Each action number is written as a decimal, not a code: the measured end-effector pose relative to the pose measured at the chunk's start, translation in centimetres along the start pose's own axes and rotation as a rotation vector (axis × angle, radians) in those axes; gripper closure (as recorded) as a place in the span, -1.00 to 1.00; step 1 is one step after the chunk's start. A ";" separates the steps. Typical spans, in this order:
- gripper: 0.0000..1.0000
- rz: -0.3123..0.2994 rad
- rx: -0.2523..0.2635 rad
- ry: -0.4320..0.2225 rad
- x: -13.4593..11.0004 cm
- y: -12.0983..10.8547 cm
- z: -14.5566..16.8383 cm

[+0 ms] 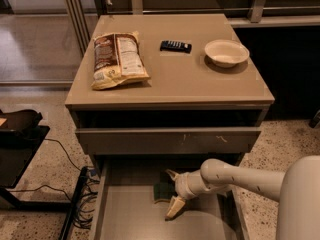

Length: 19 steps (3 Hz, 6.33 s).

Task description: Pick sponge from middle drawer and place on counter

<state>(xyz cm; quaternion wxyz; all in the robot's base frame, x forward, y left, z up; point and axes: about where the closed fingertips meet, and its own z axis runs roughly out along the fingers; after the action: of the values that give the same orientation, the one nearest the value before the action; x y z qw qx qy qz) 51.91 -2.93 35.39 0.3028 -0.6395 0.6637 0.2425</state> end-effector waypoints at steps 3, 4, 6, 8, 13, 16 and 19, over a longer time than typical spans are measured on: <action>0.30 0.001 -0.001 0.000 0.0 0.0 0.0; 0.76 0.005 -0.006 -0.005 -0.1 0.2 0.1; 1.00 0.072 -0.015 -0.044 1.5 4.5 -3.1; 1.00 0.064 0.092 -0.109 1.2 6.4 -12.9; 1.00 0.008 0.197 -0.026 -4.5 0.4 -29.7; 1.00 -0.249 0.336 0.193 -18.1 2.2 -34.9; 1.00 -0.314 0.458 -0.028 -26.0 -1.5 -48.0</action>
Offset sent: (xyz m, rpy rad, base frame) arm 0.0000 -0.0002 -0.0002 -0.0003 0.0006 0.0000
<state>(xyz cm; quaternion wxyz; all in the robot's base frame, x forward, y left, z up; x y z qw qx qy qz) 48.99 -18.78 87.54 0.4826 -0.6461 0.5896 0.0450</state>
